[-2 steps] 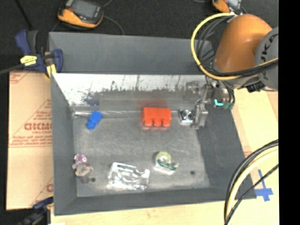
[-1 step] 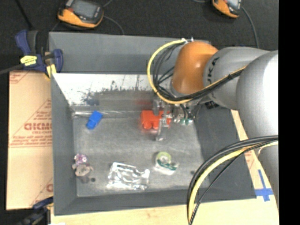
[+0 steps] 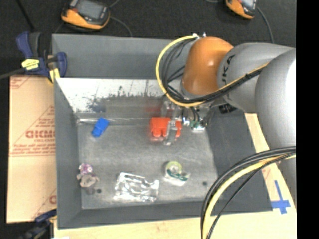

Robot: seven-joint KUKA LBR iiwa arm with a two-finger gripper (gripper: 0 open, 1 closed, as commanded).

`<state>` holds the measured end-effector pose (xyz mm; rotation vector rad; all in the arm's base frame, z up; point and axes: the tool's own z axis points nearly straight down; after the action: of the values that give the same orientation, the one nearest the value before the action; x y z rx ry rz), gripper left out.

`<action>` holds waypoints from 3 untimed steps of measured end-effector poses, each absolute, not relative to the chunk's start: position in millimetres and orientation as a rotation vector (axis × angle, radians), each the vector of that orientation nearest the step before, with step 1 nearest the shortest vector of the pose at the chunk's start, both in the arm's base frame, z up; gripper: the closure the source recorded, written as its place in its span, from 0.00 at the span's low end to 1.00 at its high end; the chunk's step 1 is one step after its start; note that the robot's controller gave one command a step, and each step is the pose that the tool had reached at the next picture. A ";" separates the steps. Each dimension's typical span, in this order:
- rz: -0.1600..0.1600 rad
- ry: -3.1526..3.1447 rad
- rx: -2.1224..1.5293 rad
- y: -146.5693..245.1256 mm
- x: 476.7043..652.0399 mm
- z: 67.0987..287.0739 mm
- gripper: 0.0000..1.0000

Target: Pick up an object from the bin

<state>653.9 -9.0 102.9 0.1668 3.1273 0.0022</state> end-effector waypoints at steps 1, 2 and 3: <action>0.001 3.093 0.484 -24.2 656.9 101.4 0.00; -0.001 3.011 0.928 -10.6 653.0 70.6 0.00; -0.004 3.016 0.919 -11.3 652.8 71.2 0.00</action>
Offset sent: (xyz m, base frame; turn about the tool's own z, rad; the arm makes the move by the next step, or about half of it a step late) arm 0.0012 -0.0139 -0.0029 0.2066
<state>652.8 -11.3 71.2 0.9187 3.0156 -0.0042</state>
